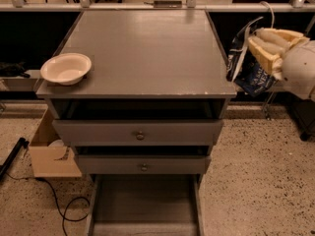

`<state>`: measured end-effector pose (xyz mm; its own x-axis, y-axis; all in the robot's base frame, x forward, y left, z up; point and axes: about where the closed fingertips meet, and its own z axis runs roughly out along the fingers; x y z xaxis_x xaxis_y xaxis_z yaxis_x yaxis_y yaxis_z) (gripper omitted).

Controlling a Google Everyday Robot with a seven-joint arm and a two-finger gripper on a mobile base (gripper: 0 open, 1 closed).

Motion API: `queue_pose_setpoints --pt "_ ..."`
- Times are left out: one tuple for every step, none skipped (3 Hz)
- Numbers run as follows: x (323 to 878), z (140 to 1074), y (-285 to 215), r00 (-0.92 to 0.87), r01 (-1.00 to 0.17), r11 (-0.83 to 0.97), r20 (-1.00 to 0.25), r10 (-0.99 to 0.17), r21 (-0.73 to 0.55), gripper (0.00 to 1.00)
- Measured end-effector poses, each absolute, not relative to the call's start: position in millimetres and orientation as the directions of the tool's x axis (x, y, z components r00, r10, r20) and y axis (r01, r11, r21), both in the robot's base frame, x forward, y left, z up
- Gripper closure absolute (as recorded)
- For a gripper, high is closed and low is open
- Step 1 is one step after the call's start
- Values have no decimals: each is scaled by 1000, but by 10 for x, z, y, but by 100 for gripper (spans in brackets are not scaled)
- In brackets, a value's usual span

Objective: Pick blue chip bag from bottom drawer and place on counter

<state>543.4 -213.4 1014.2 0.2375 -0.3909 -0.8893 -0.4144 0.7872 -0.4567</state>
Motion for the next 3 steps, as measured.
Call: queue_pose_setpoints --pt "5681 10466 -1754 295 -446 745 -867 -402 -497 100" --pt "5715 10486 -1744 298 -446 743 -866 -401 -498 100" --pt "5856 10567 -1702 314 -450 737 -862 -398 -504 100"
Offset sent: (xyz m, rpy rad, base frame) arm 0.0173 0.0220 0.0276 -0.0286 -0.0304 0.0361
